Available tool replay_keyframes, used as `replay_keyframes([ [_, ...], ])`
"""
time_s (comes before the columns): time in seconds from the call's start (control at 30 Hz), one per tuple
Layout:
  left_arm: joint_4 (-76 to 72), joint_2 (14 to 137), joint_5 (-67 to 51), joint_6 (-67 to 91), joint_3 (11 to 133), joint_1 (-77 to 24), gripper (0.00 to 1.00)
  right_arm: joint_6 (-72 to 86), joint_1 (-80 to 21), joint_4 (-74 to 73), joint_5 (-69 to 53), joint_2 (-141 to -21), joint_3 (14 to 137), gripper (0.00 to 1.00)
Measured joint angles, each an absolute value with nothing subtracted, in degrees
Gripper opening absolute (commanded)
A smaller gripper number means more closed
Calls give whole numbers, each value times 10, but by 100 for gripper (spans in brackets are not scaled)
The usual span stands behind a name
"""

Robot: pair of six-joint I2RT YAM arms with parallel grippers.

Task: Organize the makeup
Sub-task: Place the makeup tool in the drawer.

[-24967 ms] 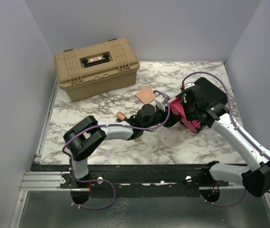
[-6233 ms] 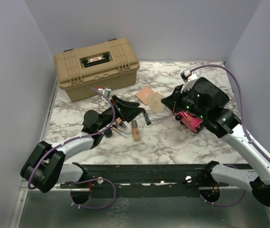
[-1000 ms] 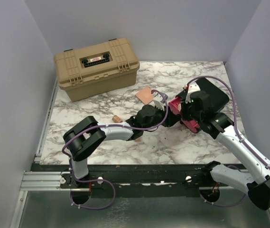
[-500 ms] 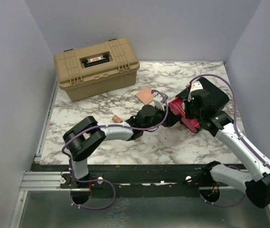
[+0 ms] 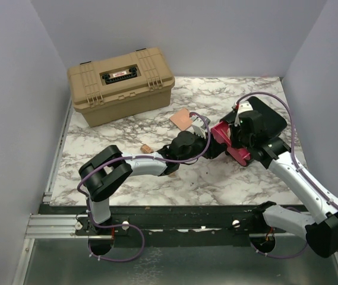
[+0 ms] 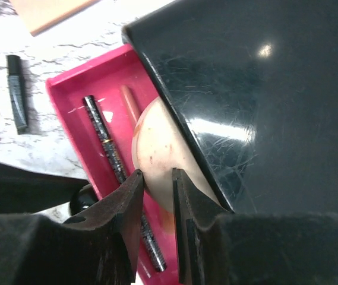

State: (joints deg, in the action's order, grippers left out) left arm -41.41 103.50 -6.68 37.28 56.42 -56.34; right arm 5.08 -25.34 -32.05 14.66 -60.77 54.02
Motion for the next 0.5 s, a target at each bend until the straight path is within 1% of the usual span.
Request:
replay_keyframes([
  [0.23, -414, 1035, -67, 373, 564, -563, 34, 51, -241, -319, 148, -633, 538, 29],
  [0.33, -411, 1033, -67, 373, 564, -563, 34, 50, -240, -317, 129, -633, 538, 29],
  [0.5, -410, 1033, -67, 373, 564, -563, 34, 49, -239, -312, 97, -609, 537, 33],
])
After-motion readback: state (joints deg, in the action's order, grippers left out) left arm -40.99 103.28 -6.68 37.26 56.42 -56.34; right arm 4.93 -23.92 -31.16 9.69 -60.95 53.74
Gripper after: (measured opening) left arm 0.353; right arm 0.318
